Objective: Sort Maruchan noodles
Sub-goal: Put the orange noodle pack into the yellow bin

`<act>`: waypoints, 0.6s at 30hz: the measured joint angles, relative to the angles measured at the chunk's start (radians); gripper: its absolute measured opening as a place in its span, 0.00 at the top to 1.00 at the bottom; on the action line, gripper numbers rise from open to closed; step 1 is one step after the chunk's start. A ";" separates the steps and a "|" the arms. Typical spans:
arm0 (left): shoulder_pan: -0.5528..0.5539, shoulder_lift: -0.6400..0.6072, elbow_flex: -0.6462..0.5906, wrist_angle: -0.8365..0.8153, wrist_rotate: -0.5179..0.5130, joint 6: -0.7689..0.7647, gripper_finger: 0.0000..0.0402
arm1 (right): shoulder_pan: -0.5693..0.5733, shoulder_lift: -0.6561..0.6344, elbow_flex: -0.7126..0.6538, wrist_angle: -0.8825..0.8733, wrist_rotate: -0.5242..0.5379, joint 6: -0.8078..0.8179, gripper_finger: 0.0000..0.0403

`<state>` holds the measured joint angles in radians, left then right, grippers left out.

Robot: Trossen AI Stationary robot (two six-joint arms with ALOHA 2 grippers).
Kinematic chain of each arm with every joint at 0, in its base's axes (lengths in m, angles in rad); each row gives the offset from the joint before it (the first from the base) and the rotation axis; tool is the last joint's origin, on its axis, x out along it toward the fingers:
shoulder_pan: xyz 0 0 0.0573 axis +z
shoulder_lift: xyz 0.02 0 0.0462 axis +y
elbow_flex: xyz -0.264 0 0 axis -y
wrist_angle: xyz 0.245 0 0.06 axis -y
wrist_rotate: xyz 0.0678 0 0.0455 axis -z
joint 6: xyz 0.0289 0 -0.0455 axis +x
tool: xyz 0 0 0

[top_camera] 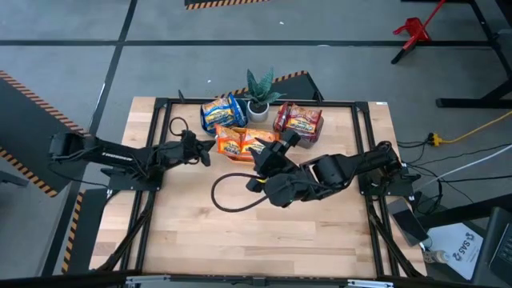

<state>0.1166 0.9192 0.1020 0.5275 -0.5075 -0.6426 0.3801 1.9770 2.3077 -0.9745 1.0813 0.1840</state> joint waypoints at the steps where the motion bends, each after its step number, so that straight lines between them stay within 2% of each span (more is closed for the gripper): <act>1: 0.008 0.020 0.000 0.030 0.016 0.000 1.00 | 0.000 0.000 0.000 0.000 0.000 0.003 0.71; 8: 0.023 0.163 0.002 0.163 0.084 -0.001 1.00 | 0.000 0.000 0.000 -0.007 -0.019 0.022 0.71; 18: 0.035 0.208 0.142 0.122 0.088 0.129 1.00 | 0.009 0.000 0.000 -0.158 -0.018 0.158 0.71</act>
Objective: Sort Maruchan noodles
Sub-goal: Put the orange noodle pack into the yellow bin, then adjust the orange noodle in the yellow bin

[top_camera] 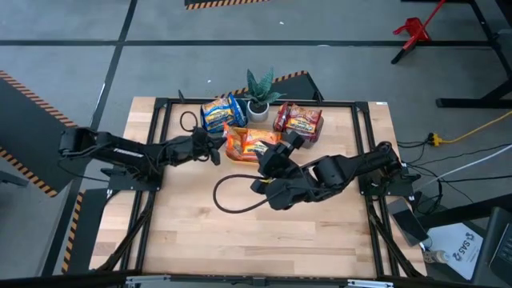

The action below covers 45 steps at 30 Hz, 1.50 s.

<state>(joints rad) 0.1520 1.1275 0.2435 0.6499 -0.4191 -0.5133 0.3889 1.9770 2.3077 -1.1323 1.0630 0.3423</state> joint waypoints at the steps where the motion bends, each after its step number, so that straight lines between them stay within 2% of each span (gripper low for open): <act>1: 0.008 0.000 0.012 -0.021 0.003 0.005 1.00 | 0.005 0.000 0.000 -0.027 -0.001 0.023 0.71; 5: 0.045 0.000 0.041 -0.043 0.051 0.023 1.00 | 0.005 0.000 -0.014 -0.188 0.000 0.215 0.71; 9: 0.076 0.000 0.044 -0.045 0.067 0.024 1.00 | 0.003 0.004 -0.126 -0.234 0.007 0.362 0.71; 17: 0.129 0.000 0.044 -0.041 0.149 -0.006 1.00 | -0.031 0.003 -0.373 -0.036 -0.066 0.443 0.71; 23: 0.138 -0.008 0.074 -0.033 0.255 0.020 1.00 | -0.095 0.002 -0.488 0.107 -0.099 0.458 0.71; 27: 0.138 -0.052 0.138 -0.045 0.339 0.039 1.00 | -0.162 0.002 -0.524 0.160 -0.188 0.418 0.71; 29: 0.136 -0.074 0.186 -0.108 0.374 0.057 1.00 | -0.199 0.002 -0.551 0.202 -0.211 0.380 0.71; 31: 0.134 -0.106 0.245 -0.247 0.381 0.096 1.00 | -0.239 0.002 -0.573 0.196 -0.221 0.364 0.71; 34: 0.135 -0.137 0.323 -0.517 0.321 0.157 1.00 | -0.305 0.001 -0.601 0.156 -0.253 0.364 0.72; 36: 0.136 -0.144 0.334 -0.622 0.288 0.171 1.00 | -0.343 0.001 -0.639 0.160 -0.288 0.364 0.76; 42: 0.135 -0.148 0.299 -0.641 0.297 0.176 1.00 | -0.386 0.001 -0.764 0.171 -0.306 0.399 0.92; 45: 0.135 -0.148 0.286 -0.637 0.288 0.176 1.00 | -0.389 0.001 -0.816 0.243 -0.349 0.395 0.98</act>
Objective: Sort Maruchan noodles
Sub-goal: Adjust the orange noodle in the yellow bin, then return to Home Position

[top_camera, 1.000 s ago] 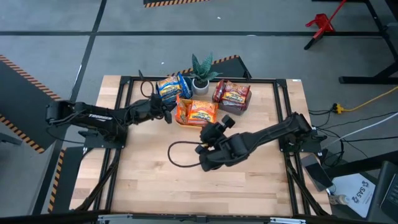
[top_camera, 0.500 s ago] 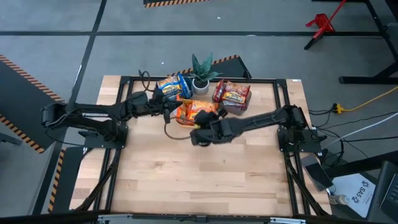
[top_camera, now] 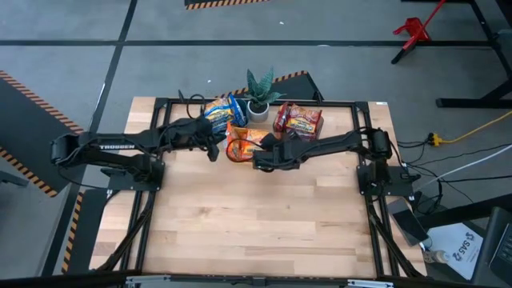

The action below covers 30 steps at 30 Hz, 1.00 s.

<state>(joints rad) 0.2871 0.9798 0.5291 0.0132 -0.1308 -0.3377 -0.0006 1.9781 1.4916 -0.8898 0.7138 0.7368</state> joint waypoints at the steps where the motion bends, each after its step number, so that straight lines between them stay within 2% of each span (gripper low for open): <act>1: 0.000 0.000 -0.001 0.000 -0.003 0.000 1.00 | 0.000 0.000 -0.010 0.022 -0.006 -0.012 0.99; 10: 0.000 0.000 -0.001 0.044 -0.006 -0.019 1.00 | 0.000 0.000 -0.026 0.198 -0.034 -0.131 0.96; 17: 0.000 -0.004 -0.002 0.051 -0.006 -0.059 1.00 | 0.000 -0.022 0.003 0.081 -0.040 -0.139 0.96; 19: 0.000 -0.022 -0.003 0.055 -0.003 -0.076 1.00 | 0.000 -0.073 0.010 0.067 -0.056 -0.140 0.96; 22: -0.003 -0.055 -0.003 0.088 0.068 -0.076 1.00 | 0.004 -0.178 0.012 0.053 -0.075 -0.140 0.96; 26: -0.035 -0.118 -0.003 0.222 0.207 -0.053 1.00 | 0.029 -0.358 0.012 0.066 -0.061 -0.164 0.96; 30: -0.064 -0.193 -0.003 0.364 0.258 -0.037 1.00 | 0.076 -0.557 0.013 0.095 -0.050 -0.242 0.96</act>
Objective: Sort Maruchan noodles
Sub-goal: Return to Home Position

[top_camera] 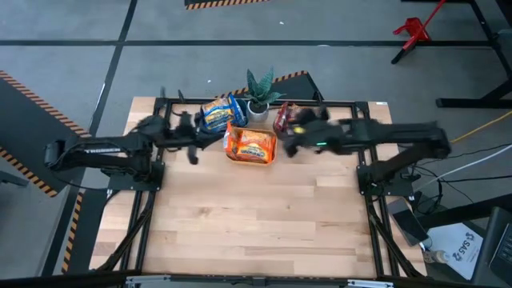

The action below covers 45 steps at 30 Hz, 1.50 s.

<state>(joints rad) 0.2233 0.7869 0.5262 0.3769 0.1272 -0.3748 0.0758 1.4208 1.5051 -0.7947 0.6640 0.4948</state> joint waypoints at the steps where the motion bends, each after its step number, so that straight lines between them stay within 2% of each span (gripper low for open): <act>1: -0.007 -0.022 0.000 0.020 0.000 -0.002 1.00 | 0.017 -0.046 0.000 0.003 0.000 -0.023 0.96; 4: -0.029 -0.078 0.000 0.063 0.011 -0.094 1.00 | 0.077 -0.172 0.000 0.013 0.013 -0.084 0.96; 6: -0.036 -0.111 0.000 0.091 0.067 -0.106 1.00 | 0.121 -0.241 0.000 0.012 0.018 -0.118 0.96; 8: -0.038 -0.144 0.000 0.100 0.170 -0.076 1.00 | 0.172 -0.308 -0.012 0.012 0.047 -0.139 0.96; 11: -0.039 -0.195 0.000 0.089 0.400 0.003 1.00 | 0.245 -0.422 -0.083 0.033 0.128 -0.136 0.96; 14: -0.039 -0.239 0.000 0.068 0.501 0.008 1.00 | 0.306 -0.540 -0.219 0.108 0.183 -0.114 0.96; 18: -0.039 -0.264 0.000 -0.055 0.503 0.030 1.00 | 0.363 -0.679 -0.438 0.282 0.182 -0.107 0.96; 22: -0.039 -0.265 -0.001 -0.197 0.431 0.095 1.00 | 0.392 -0.781 -0.648 0.438 0.204 -0.107 0.96; 28: -0.039 -0.285 -0.093 -0.182 0.434 0.117 1.00 | 0.390 -0.928 -0.877 0.612 0.208 -0.099 0.96; 31: -0.038 -0.339 -0.165 -0.157 0.396 0.091 1.00 | 0.389 -0.984 -0.939 0.656 0.208 -0.072 0.96; 36: -0.039 -0.436 -0.303 -0.071 0.389 0.034 1.00 | 0.389 -1.039 -0.980 0.667 0.209 -0.064 0.96; 43: -0.039 -0.614 -0.497 0.062 0.353 -0.083 1.00 | 0.389 -1.048 -1.007 0.671 0.226 -0.104 0.96; 45: -0.039 -0.660 -0.519 0.060 0.349 -0.107 1.00 | 0.389 -1.048 -1.035 0.673 0.212 -0.102 0.96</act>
<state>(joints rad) 0.1844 0.1271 0.0077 0.4370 0.4762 -0.4821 0.4652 0.3731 0.4706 -0.1217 0.8764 0.3928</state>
